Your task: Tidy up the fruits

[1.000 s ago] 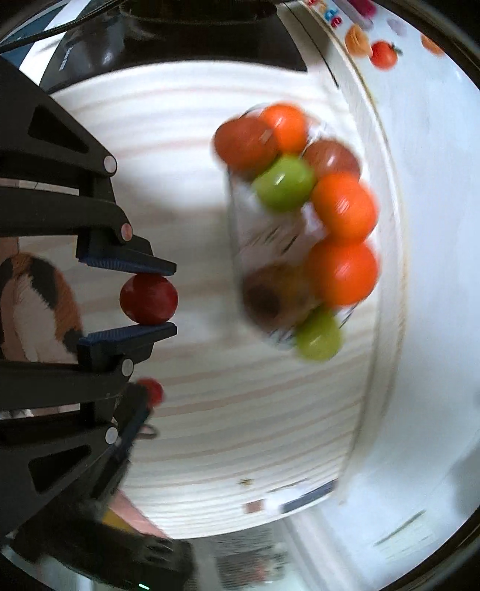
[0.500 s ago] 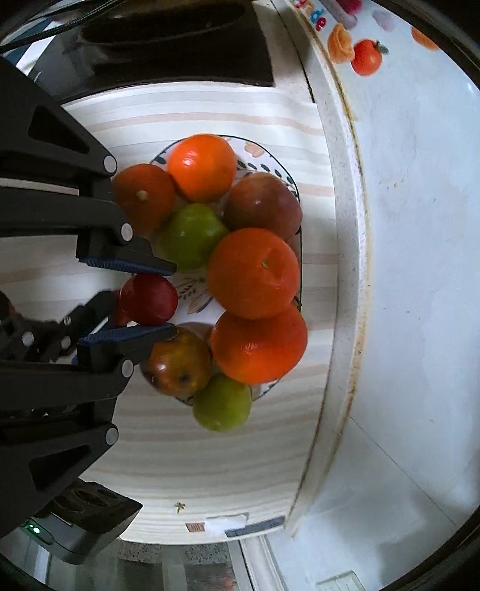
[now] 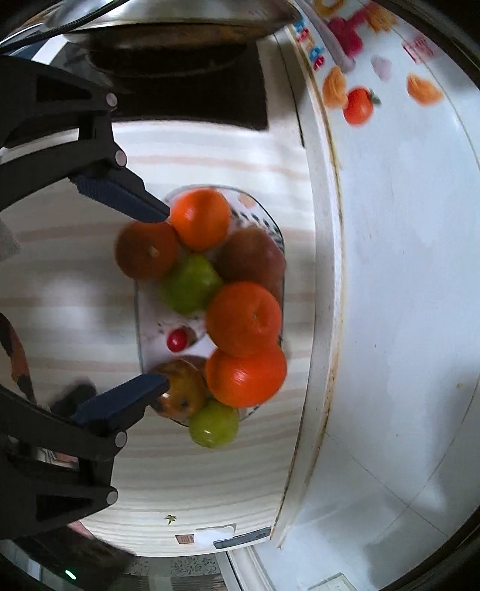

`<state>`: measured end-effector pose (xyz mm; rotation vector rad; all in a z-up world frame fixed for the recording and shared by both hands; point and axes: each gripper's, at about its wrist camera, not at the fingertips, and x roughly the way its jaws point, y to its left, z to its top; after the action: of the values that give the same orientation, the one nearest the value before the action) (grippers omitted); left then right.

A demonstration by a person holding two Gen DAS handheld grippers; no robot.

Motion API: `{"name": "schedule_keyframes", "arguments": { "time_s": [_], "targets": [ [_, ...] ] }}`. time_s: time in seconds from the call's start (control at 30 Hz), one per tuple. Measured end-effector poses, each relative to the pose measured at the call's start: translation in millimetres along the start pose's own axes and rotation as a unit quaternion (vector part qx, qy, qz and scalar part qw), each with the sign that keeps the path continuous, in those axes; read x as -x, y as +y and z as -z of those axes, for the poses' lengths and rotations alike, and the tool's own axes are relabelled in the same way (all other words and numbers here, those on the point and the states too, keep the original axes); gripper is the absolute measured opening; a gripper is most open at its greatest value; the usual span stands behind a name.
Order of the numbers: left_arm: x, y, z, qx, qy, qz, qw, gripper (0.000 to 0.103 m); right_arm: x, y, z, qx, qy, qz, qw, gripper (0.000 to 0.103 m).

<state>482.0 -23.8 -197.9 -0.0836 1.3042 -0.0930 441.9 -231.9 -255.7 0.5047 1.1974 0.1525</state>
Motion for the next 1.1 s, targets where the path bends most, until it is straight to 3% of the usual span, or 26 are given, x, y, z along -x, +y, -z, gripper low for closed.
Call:
{"name": "schedule_keyframes", "arguments": {
  "time_s": [0.17, 0.33, 0.77, 1.1],
  "targets": [
    [21.8, 11.7, 32.6, 0.004, -0.029, -0.035, 0.9990, 0.090, 33.8, 3.6, -3.2, 0.057, -0.019, 0.095, 0.994, 0.097],
    [34.3, 17.7, 56.2, 0.013, -0.041, -0.057, 0.9974, 0.090, 64.6, 20.1, -2.9, 0.103, -0.042, 0.135, 0.985, 0.099],
    [102.4, 9.4, 113.0, 0.019, -0.100, -0.059, 0.9931, 0.090, 146.9, 55.5, 32.1, 0.140, -0.086, 0.146, 0.976, 0.099],
    [197.8, 12.1, 193.5, -0.013, -0.168, -0.049, 0.9845, 0.090, 249.7, 88.2, 119.1, 0.146, -0.147, 0.146, 0.967, 0.099]
  ]
}}
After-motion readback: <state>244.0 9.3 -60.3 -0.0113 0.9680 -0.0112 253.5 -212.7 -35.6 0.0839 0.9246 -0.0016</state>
